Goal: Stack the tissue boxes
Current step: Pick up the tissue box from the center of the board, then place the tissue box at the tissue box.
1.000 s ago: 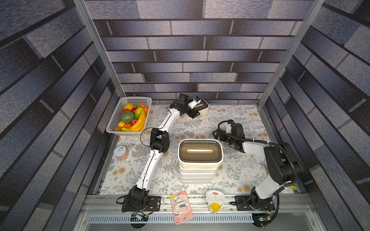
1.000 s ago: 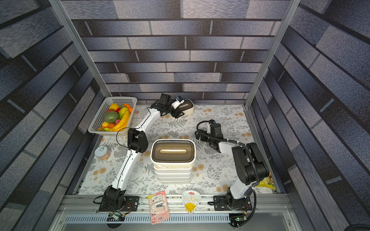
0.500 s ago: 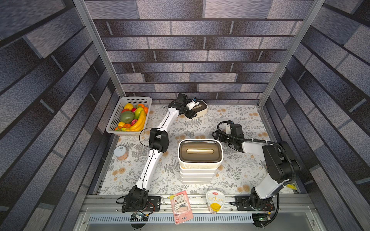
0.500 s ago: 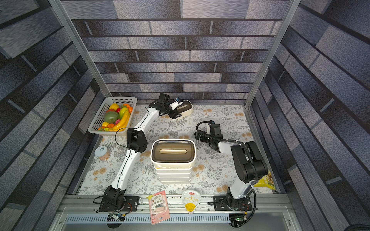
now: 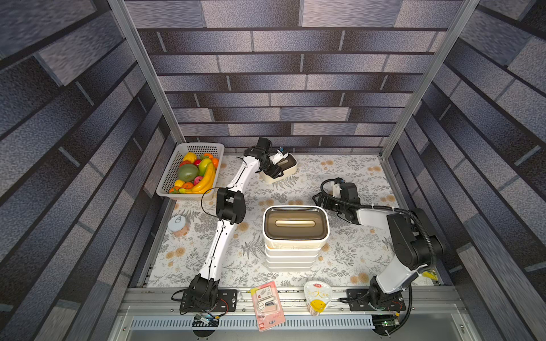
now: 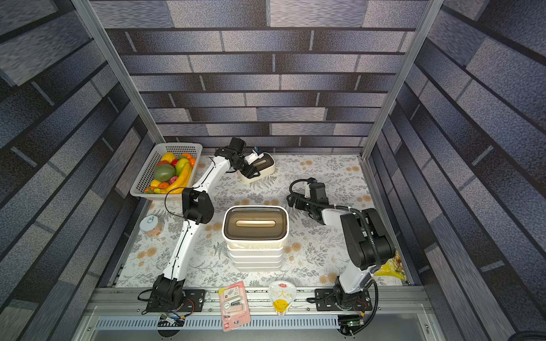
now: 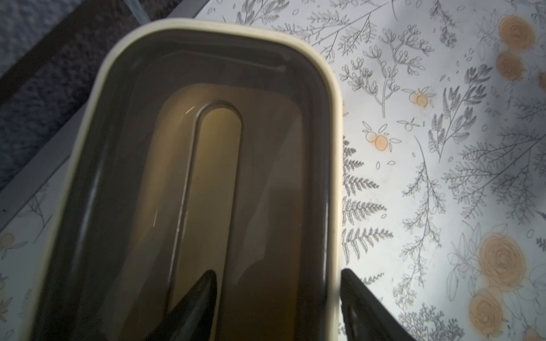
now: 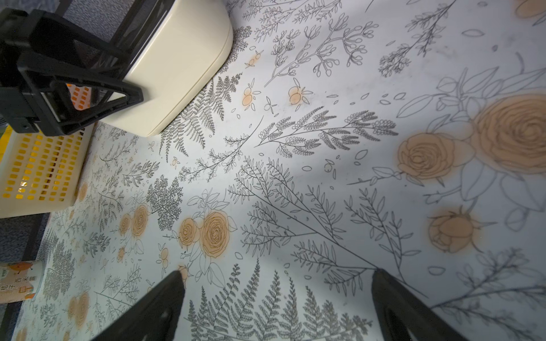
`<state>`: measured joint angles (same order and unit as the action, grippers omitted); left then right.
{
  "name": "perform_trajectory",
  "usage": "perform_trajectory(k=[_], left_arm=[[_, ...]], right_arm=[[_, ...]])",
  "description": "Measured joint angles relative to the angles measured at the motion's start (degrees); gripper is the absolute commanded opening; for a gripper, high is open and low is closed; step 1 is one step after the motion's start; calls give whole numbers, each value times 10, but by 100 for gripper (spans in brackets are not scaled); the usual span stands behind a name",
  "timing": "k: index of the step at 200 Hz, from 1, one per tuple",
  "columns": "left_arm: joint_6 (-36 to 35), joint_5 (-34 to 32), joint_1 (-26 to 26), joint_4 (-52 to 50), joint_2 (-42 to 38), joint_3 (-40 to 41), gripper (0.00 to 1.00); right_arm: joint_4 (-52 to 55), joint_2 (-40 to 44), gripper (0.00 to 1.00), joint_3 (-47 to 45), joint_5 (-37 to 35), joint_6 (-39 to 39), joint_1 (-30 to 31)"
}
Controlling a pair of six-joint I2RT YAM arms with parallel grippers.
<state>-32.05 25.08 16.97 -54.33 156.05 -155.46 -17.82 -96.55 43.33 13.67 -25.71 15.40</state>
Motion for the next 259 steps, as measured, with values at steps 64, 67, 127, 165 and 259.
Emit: perform_trajectory(k=[64,67,127,165,259], left_arm=[[-23,3,-11,-75,-28,34,49],[-23,4,-12,-78,-29,35,48],[-9,20,-45,-110,-137,132,44],[1,33,-93,-109,-316,241,45],[4,25,-100,-144,-636,444,46]], right_arm=[[3,5,100,0,2,0,0],[3,6,100,0,2,0,0],[36,52,100,6,5,-1,0],[103,139,100,16,-1,-2,0],[317,346,100,64,-42,11,0]])
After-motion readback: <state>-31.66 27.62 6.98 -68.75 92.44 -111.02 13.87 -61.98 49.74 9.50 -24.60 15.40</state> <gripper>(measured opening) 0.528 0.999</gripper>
